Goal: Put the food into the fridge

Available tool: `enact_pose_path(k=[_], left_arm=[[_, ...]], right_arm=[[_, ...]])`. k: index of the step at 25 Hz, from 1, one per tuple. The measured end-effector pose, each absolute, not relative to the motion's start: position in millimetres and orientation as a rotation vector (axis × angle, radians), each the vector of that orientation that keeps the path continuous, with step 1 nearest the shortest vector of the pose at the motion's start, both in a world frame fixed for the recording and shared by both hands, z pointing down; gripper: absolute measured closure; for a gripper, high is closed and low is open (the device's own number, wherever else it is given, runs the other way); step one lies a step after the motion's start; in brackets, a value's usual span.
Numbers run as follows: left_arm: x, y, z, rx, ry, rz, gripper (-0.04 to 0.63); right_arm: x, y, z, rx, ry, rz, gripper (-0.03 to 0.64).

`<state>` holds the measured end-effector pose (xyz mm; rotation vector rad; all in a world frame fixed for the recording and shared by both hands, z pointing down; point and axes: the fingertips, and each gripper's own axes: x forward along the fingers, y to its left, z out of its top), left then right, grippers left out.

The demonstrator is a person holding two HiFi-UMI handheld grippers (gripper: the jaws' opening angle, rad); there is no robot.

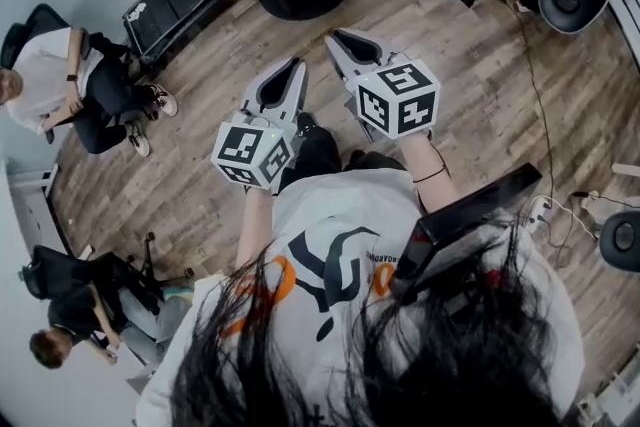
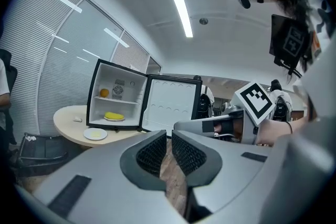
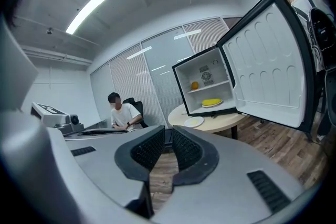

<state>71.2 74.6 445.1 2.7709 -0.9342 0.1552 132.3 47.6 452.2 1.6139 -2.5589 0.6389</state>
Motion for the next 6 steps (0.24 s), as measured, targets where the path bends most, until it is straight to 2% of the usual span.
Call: enact_pose_path(k=[6], left_arm=[[68.6,70.3,443.6,2.767,-0.949,0.151,0.572]], right_arm=[[131.4,45.4,451.0,1.606,-2.563,0.642,0.561]])
